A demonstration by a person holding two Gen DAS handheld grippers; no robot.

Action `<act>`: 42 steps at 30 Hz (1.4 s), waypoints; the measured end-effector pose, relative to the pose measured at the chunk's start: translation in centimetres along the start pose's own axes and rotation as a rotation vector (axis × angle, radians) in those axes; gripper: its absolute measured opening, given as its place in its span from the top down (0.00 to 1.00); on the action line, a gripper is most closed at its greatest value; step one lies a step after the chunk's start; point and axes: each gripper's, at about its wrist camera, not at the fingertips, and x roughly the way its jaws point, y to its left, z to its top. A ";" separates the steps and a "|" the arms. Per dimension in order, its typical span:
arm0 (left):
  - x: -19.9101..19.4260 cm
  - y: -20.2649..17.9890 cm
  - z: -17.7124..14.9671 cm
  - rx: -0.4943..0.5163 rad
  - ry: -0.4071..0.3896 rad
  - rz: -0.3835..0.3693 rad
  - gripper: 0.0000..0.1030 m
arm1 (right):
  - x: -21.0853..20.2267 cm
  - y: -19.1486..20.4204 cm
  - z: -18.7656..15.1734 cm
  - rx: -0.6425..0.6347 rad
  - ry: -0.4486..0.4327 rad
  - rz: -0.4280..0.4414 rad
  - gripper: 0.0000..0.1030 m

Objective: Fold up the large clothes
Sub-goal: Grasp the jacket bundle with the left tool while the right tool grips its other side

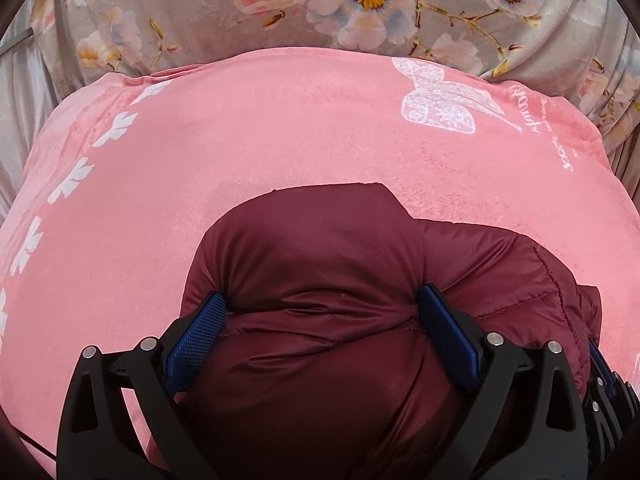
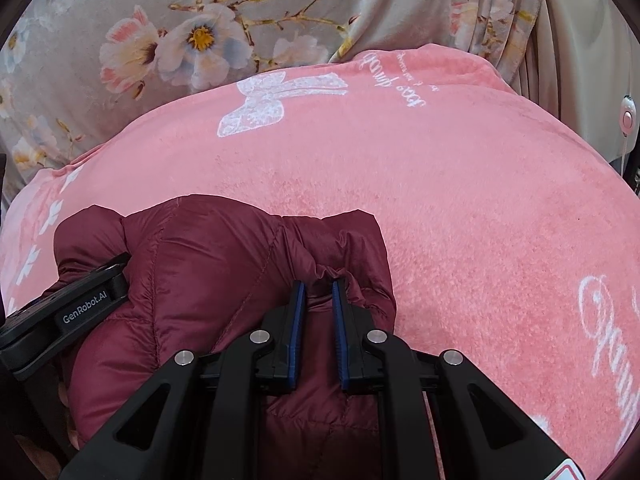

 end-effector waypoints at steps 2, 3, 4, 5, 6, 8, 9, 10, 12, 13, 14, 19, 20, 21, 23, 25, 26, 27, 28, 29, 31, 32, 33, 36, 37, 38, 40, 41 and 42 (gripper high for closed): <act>0.0 0.0 0.0 -0.001 0.000 -0.001 0.08 | 0.1 0.1 -0.1 0.003 0.000 0.000 0.89; 0.0 0.0 0.0 -0.001 0.001 -0.001 0.08 | 0.1 0.1 -0.1 0.002 0.000 0.000 0.89; 0.0 0.1 0.0 -0.005 0.002 -0.006 0.08 | 0.1 0.1 -0.1 0.002 0.000 0.000 0.89; 0.0 0.2 0.1 -0.010 0.004 -0.013 0.08 | 0.1 0.1 -0.1 0.002 -0.001 0.004 0.88; -0.1 0.4 0.1 -0.015 0.007 -0.019 0.07 | 0.0 -0.1 -0.1 0.008 -0.003 0.014 0.88; -0.3 0.9 0.3 -0.021 0.029 -0.044 0.07 | -1.0 -0.4 -0.1 0.020 -0.008 0.023 0.88; -0.9 1.6 0.4 -0.026 0.052 -0.075 0.07 | -2.3 -0.9 -0.2 0.028 -0.015 0.030 0.87; -1.6 2.3 0.3 -0.039 0.064 -0.102 0.08 | -3.9 -1.4 -0.4 0.040 -0.033 0.045 0.82; -3.6 4.2 -0.1 -0.087 0.067 -0.143 0.08 | -7.0 -2.7 -1.3 0.062 -0.055 0.058 0.77; -5.1 5.6 -0.6 -0.111 0.075 -0.179 0.08 | -8.0 -3.1 -1.7 0.065 -0.049 0.062 0.76; -5.8 6.1 -1.0 -0.117 0.085 -0.195 0.08 | -9.0 -3.7 -2.3 0.070 -0.036 0.067 0.76; -8.9 8.3 -4.2 -0.139 0.157 -0.271 0.08 | -11.7 -5.5 -6.4 0.123 0.047 0.129 0.56; -9.1 8.4 -4.9 -0.137 0.170 -0.279 0.08 | -11.7 -5.5 -7.1 0.125 0.065 0.130 0.55; -9.2 8.4 -5.5 -0.135 0.183 -0.284 0.08 | -11.7 -5.4 -7.8 0.125 0.081 0.132 0.54; -9.0 8.5 -6.6 -0.143 0.215 -0.286 0.08 | -11.0 -5.5 -9.1 0.143 0.126 0.158 0.53; -8.5 8.3 -7.6 -0.137 0.243 -0.268 0.08 | -10.5 -5.5 -10.1 0.179 0.151 0.195 0.53; -8.3 8.2 -7.9 -0.137 0.251 -0.270 0.07 | -10.3 -5.5 -10.3 0.196 0.157 0.212 0.52; -8.1 8.2 -8.2 -0.143 0.257 -0.277 0.07 | -10.3 -5.4 -10.5 0.203 0.158 0.219 0.52; -8.0 8.2 -8.6 -0.156 0.258 -0.279 0.06 | -10.2 -5.3 -10.6 0.207 0.156 0.223 0.52; -8.0 8.1 -8.7 -0.159 0.254 -0.279 0.06 | -10.1 -5.2 -10.6 0.207 0.155 0.226 0.51; -7.7 7.8 -8.8 -0.152 0.245 -0.270 0.04 | -9.8 -5.1 -10.7 0.207 0.151 0.234 0.51; -7.7 7.7 -8.9 -0.153 0.239 -0.269 0.04 | -9.6 -5.0 -10.8 0.209 0.148 0.237 0.50; -7.5 7.7 -8.9 -0.155 0.238 -0.271 0.04 | -9.6 -5.0 -10.8 0.210 0.144 0.238 0.50; -7.0 7.5 -9.1 -0.173 0.235 -0.283 0.04 | -9.4 -4.7 -10.9 0.204 0.124 0.234 0.48; -6.9 7.5 -9.2 -0.175 0.234 -0.286 0.04 | -9.4 -4.6 -10.9 0.203 0.121 0.233 0.48; -6.9 7.5 -9.2 -0.176 0.233 -0.289 0.04 | -9.3 -4.5 -10.8 0.202 0.117 0.232 0.47; -6.8 7.6 -9.2 -0.177 0.231 -0.293 0.04 | -9.2 -4.4 -10.8 0.201 0.110 0.232 0.46; -6.7 7.6 -9.3 -0.176 0.227 -0.295 0.04 | -9.2 -4.4 -10.8 0.202 0.107 0.233 0.46; -6.7 7.6 -9.2 -0.176 0.225 -0.295 0.04 | -9.2 -4.3 -10.9 0.205 0.105 0.234 0.46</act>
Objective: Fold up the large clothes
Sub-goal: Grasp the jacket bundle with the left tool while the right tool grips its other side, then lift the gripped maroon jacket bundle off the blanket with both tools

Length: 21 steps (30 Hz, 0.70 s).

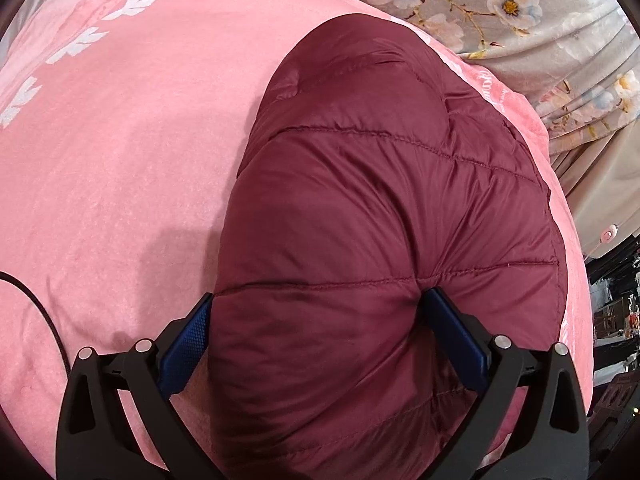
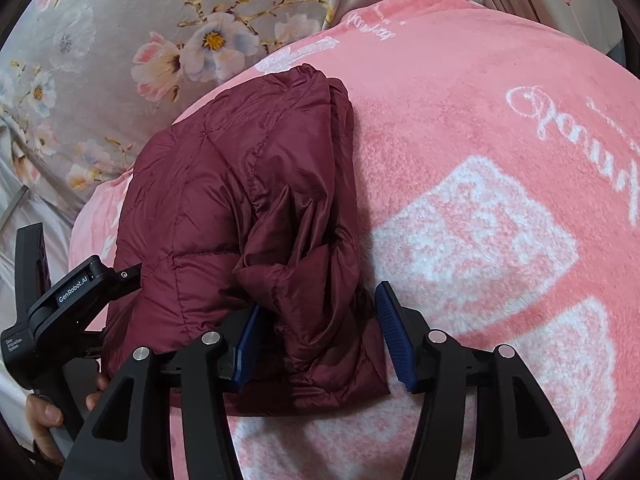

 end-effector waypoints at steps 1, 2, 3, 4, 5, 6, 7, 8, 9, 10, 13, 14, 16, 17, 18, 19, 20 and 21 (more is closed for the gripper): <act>0.0 0.0 -0.1 0.001 -0.004 -0.002 0.04 | 0.1 0.1 0.1 0.003 -0.002 0.002 0.46; 0.1 -0.1 -0.1 0.001 -0.006 -0.003 0.04 | 0.1 0.1 0.2 0.004 -0.001 0.001 0.46; 0.1 -0.1 -0.1 0.000 -0.008 -0.004 0.04 | 0.2 0.1 0.2 0.003 -0.002 0.002 0.46; 0.2 -0.1 -0.1 0.001 -0.011 -0.004 0.04 | 0.3 0.2 0.3 0.003 -0.002 0.003 0.46; 0.1 0.0 -0.2 0.002 -0.014 -0.005 0.04 | 0.3 0.2 0.4 0.004 -0.002 0.005 0.46; 0.1 0.0 -0.3 0.003 -0.017 -0.004 0.04 | 0.4 0.2 0.4 0.004 -0.002 0.007 0.46; 0.0 0.1 -0.4 0.003 -0.021 -0.005 0.04 | 0.5 0.2 0.4 0.004 -0.002 0.007 0.46; 0.0 0.2 -0.5 0.004 -0.023 -0.006 0.04 | 0.5 0.2 0.4 0.005 -0.002 0.008 0.46; 0.0 0.2 -0.5 0.004 -0.025 -0.004 0.04 | 0.5 0.2 0.4 0.006 -0.003 0.009 0.46; 0.0 0.1 -0.5 0.005 -0.026 -0.004 0.04 | 0.6 0.2 0.5 0.007 -0.004 0.010 0.46; 0.2 -0.1 -0.3 0.008 -0.027 -0.005 0.04 | 0.6 0.4 0.5 0.007 -0.007 0.012 0.46; 0.3 -0.3 -0.2 0.008 -0.028 -0.005 0.04 | 0.6 0.4 0.5 0.007 -0.007 0.012 0.46; 0.4 -0.3 -0.2 0.007 -0.027 -0.008 0.04 | 0.7 0.4 0.5 0.010 -0.007 0.013 0.46; 0.4 -0.3 -0.1 0.005 -0.025 -0.010 0.04 | 0.7 0.4 0.5 0.011 -0.007 0.014 0.46; 0.4 -0.4 -0.1 0.004 -0.023 -0.011 0.04 | 0.7 0.5 0.5 0.012 -0.007 0.015 0.46; 0.4 -0.1 0.0 0.003 -0.018 -0.016 0.04 | 0.7 0.4 0.5 0.014 -0.008 0.015 0.48; 0.3 0.0 0.0 0.001 -0.014 -0.021 0.04 | 0.6 0.3 0.5 0.018 -0.010 0.018 0.53; 0.3 0.1 0.1 -0.003 -0.009 -0.028 0.04 | 0.5 0.2 0.5 0.023 -0.010 0.027 0.56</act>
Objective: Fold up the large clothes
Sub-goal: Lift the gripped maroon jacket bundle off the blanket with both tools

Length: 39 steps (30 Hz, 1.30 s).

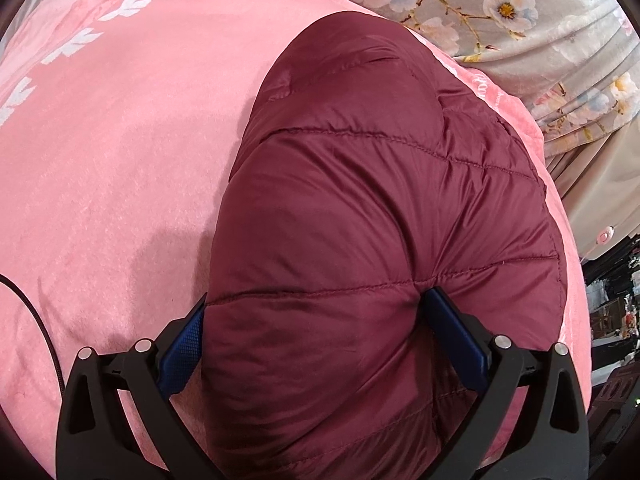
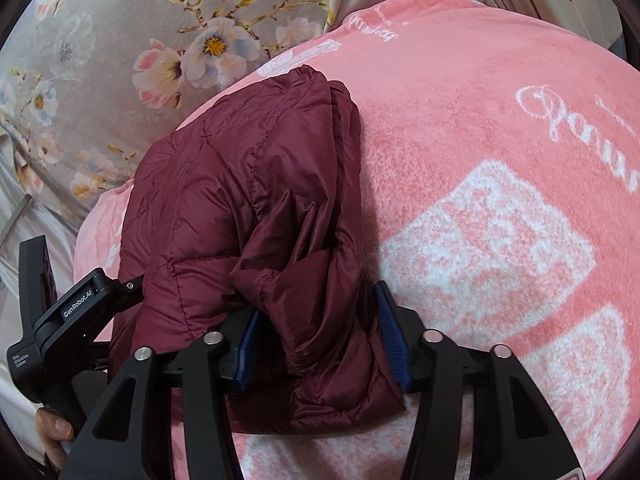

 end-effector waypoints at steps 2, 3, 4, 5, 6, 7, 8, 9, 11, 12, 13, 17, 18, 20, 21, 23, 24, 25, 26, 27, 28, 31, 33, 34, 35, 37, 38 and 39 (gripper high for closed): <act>-0.1 0.2 0.1 -0.001 0.010 -0.008 0.04 | -0.3 -0.2 0.0 0.008 -0.003 0.017 0.71; -0.1 0.3 0.2 -0.004 0.016 -0.013 0.04 | -0.6 -0.2 0.0 0.012 0.000 0.024 0.73; -0.2 0.3 0.2 -0.006 0.024 -0.017 0.04 | -0.6 -0.3 -0.1 0.018 0.007 0.031 0.74; -0.2 0.4 0.3 -0.006 0.029 -0.021 0.04 | -0.6 -0.5 0.0 0.029 0.017 0.040 0.74; -0.2 0.5 0.3 -0.008 0.035 -0.028 0.04 | -0.6 -0.7 0.1 0.046 0.026 0.053 0.74; -0.1 0.5 0.4 -0.009 0.041 -0.035 0.04 | -0.3 -1.1 0.2 0.072 0.044 0.071 0.72; -0.1 0.5 0.4 -0.010 0.047 -0.040 0.04 | -0.2 -1.4 0.4 0.095 0.058 0.090 0.69; 0.0 0.5 0.5 -0.008 0.052 -0.047 0.04 | 0.0 -1.7 0.5 0.123 0.075 0.109 0.68; 0.1 0.4 0.6 -0.009 0.065 -0.062 0.04 | 0.2 -1.8 0.6 0.143 0.083 0.122 0.66; 0.1 0.3 0.6 -0.011 0.069 -0.067 0.05 | 0.3 -1.5 0.7 0.135 0.082 0.117 0.65; 0.1 0.2 0.7 -0.014 0.074 -0.073 0.06 | 0.3 -1.2 0.8 0.119 0.077 0.108 0.68; -1.5 -0.2 1.1 -0.001 0.052 -0.095 0.42 | -0.9 -0.1 1.1 0.081 0.044 0.139 0.88; -2.0 -0.2 1.1 0.009 0.043 -0.101 0.53 | -1.5 0.5 1.2 0.060 0.026 0.134 0.88; -3.8 -0.1 1.6 0.024 0.019 -0.144 0.64 | -3.2 2.3 1.4 -0.014 -0.025 0.120 0.89; -4.5 -0.1 1.8 0.029 0.010 -0.160 0.67 | -4.2 3.4 1.5 -0.052 -0.056 0.114 0.89; -6.6 -0.2 2.5 0.053 -0.021 -0.198 0.69 | -6.3 5.4 1.8 -0.119 -0.114 0.101 0.90; -7.6 -0.3 2.7 0.068 -0.042 -0.211 0.69 | -7.0 6.1 2.0 -0.143 -0.136 0.099 0.90; -8.9 -0.4 2.9 0.088 -0.069 -0.226 0.70 | -8.1 7.3 2.2 -0.174 -0.172 0.099 0.90; -10.3 -0.4 3.1 0.106 -0.098 -0.243 0.70 | -9.0 8.2 2.4 -0.198 -0.202 0.101 0.90; -11.2 -0.3 3.5 0.117 -0.118 -0.256 0.70 | -9.6 9.0 2.7 -0.213 -0.224 0.103 0.90; -12.7 -0.2 3.8 0.135 -0.152 -0.268 0.70 | -10.5 10.1 3.0 -0.235 -0.258 0.111 0.90; -16.3 0.1 5.2 0.181 -0.258 -0.291 0.70 | -12.4 13.3 3.8 -0.307 -0.356 0.135 0.90; -18.5 0.6 6.2 0.214 -0.331 -0.296 0.70 | -13.2 15.6 4.3 -0.361 -0.421 0.146 0.90; -19.8 0.7 6.9 0.235 -0.382 -0.295 0.70 | -13.4 17.1 4.5 -0.390 -0.461 0.153 0.90; -20.9 1.2 7.5 0.250 -0.424 -0.293 0.70 | -13.6 18.2 4.7 -0.411 -0.492 0.160 0.90; -22.9 2.2 8.8 0.279 -0.512 -0.283 0.69 | -13.5 20.9 5.3 -0.456 -0.557 0.183 0.90; -23.7 2.8 9.4 0.291 -0.552 -0.275 0.69 | -13.3 21.7 5.4 -0.469 -0.574 0.192 0.90; -24.2 3.4 9.8 0.302 -0.580 -0.268 0.69 | -13.0 22.7 5.6 -0.481 -0.588 0.201 0.90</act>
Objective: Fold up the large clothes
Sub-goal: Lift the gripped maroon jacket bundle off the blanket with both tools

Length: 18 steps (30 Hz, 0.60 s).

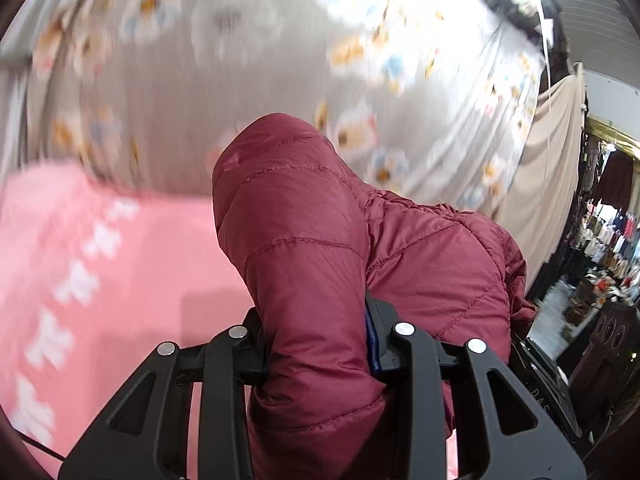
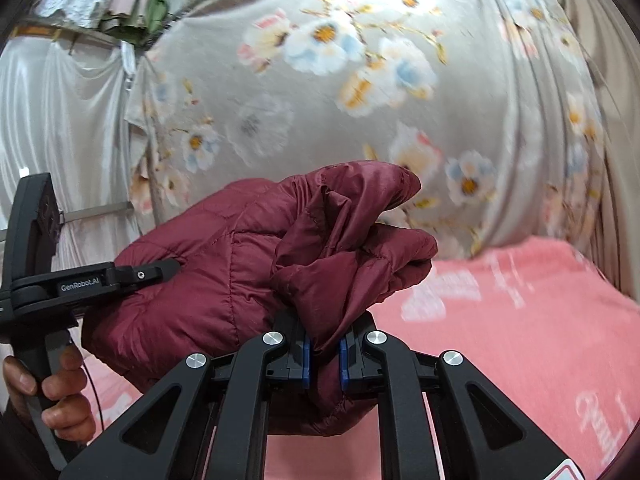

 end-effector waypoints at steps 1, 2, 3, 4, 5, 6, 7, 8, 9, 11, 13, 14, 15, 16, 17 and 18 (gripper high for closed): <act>-0.2 1.1 0.8 0.021 -0.033 0.013 0.69 | 1.0 0.9 0.4 -0.010 -0.012 0.012 0.90; -0.2 1.9 1.3 0.031 -0.048 0.023 0.69 | 2.0 1.5 0.6 -0.018 -0.019 0.024 0.89; 0.0 2.7 1.7 0.034 -0.057 0.029 0.68 | 3.2 2.2 0.7 -0.029 -0.022 0.031 0.89; 0.3 4.0 2.1 0.035 -0.071 0.037 0.68 | 4.5 2.9 0.6 -0.043 -0.015 0.038 0.89; 0.8 5.1 2.3 0.032 -0.075 0.046 0.68 | 5.9 3.6 0.3 -0.050 0.001 0.047 0.89; 1.2 6.4 2.4 0.032 -0.074 0.056 0.67 | 6.7 4.0 -0.1 -0.053 0.013 0.052 0.89; 1.9 7.9 2.5 0.031 -0.071 0.068 0.67 | 8.3 4.6 -0.6 -0.059 0.031 0.056 0.89; 2.6 9.1 2.4 0.030 -0.063 0.076 0.67 | 9.9 5.2 -1.2 -0.068 0.051 0.054 0.89; 3.2 10.3 2.4 0.032 -0.053 0.085 0.67 | 10.8 5.6 -1.7 -0.072 0.064 0.052 0.89; 5.0 12.6 1.7 0.036 -0.036 0.102 0.67 | 13.7 6.3 -3.0 -0.063 0.112 0.054 0.89; 6.7 14.9 0.9 0.029 -0.018 0.105 0.67 | 15.8 6.5 -4.4 -0.056 0.148 0.048 0.89; 7.6 15.9 0.4 0.022 -0.007 0.102 0.67 | 16.7 6.5 -5.1 -0.055 0.167 0.042 0.89; 8.4 16.9 -0.3 0.017 0.006 0.103 0.67 | 17.3 6.5 -5.8 -0.058 0.181 0.038 0.89; 9.1 17.5 -0.8 0.012 0.019 0.104 0.67 | 18.1 6.4 -6.8 -0.058 0.205 0.031 0.89; 9.9 18.1 -1.4 0.005 0.032 0.103 0.67 | 18.8 6.3 -7.6 -0.055 0.226 0.025 0.89; 10.5 18.5 -2.1 0.001 0.043 0.102 0.67 | 19.3 6.1 -8.4 -0.049 0.247 0.019 0.89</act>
